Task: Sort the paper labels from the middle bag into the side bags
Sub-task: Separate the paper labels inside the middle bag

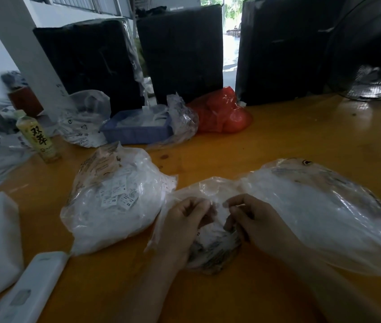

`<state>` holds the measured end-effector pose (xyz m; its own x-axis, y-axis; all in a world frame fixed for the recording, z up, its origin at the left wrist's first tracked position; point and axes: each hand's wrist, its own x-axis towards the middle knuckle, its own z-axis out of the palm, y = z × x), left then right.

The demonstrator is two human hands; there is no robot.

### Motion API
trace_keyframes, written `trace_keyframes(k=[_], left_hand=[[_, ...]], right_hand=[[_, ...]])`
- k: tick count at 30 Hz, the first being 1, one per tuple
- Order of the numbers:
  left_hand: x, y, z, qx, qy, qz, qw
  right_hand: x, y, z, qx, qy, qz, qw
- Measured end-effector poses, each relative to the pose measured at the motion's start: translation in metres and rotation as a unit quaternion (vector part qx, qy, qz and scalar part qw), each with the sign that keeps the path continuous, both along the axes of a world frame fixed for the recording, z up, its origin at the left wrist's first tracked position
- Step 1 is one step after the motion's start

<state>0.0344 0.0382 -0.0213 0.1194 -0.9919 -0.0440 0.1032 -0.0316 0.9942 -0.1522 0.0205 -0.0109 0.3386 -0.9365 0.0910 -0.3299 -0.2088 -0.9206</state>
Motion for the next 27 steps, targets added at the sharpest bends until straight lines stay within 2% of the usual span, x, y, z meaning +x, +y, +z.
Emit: trace_keyframes(k=[3,5,7,10,13,17,27], left_hand=[[0.004,-0.002,0.006,0.013,0.157,0.001,0.987],[0.008,-0.003,0.009,0.010,0.252,-0.008,0.968],[0.011,-0.002,0.010,0.011,0.291,-0.023,0.956],[0.012,-0.002,0.010,0.020,0.269,-0.029,0.962],[0.011,-0.003,0.009,0.024,0.205,-0.014,0.978],[0.009,0.000,0.010,0.033,0.165,-0.001,0.986],[0.007,0.002,0.009,0.055,0.147,-0.001,0.988]], right_hand=[[0.002,0.000,-0.008,-0.100,0.068,-0.047,0.992],[0.002,-0.002,-0.011,-0.193,0.165,-0.056,0.966],[0.003,-0.007,-0.017,-0.230,0.270,-0.039,0.934],[0.008,-0.009,-0.024,-0.183,0.344,-0.039,0.920],[0.012,-0.009,-0.028,-0.186,0.356,-0.050,0.915],[0.014,-0.009,-0.026,-0.223,0.358,-0.061,0.905],[0.006,-0.002,-0.014,-0.187,0.164,-0.121,0.961]])
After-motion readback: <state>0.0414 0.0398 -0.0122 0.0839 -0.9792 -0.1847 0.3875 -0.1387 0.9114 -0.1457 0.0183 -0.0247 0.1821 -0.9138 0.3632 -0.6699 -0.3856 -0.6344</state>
